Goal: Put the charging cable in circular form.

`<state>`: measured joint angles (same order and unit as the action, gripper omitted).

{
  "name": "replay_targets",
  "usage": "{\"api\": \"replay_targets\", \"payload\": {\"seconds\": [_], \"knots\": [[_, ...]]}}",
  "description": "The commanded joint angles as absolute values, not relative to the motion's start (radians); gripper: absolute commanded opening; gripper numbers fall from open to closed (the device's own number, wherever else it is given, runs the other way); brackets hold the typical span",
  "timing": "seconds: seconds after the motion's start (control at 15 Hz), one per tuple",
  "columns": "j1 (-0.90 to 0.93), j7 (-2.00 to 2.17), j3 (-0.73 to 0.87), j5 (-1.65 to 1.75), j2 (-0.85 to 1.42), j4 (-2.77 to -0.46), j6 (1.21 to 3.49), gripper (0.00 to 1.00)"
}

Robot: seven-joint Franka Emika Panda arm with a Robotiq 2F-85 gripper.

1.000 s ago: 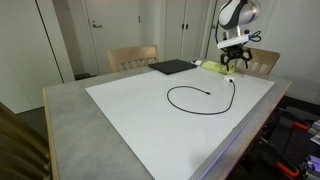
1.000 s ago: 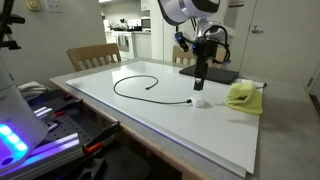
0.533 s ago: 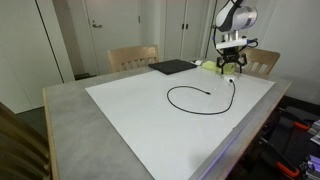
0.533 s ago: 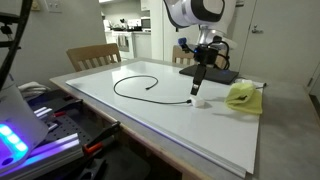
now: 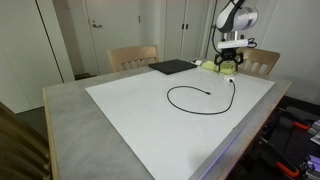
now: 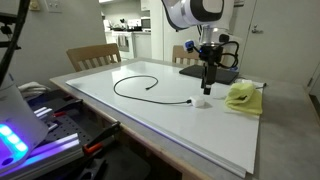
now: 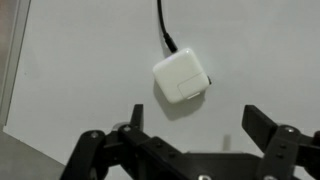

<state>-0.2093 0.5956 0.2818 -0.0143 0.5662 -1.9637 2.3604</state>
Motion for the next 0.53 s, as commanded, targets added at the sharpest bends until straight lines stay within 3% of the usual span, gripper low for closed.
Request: {"api": "replay_targets", "payload": {"seconds": [0.0, 0.47], "knots": [[-0.193, 0.586, 0.298, -0.024, 0.570, -1.963, 2.361, 1.00], [-0.276, 0.263, 0.204, -0.123, 0.554, -1.966, 2.394, 1.00]]}}
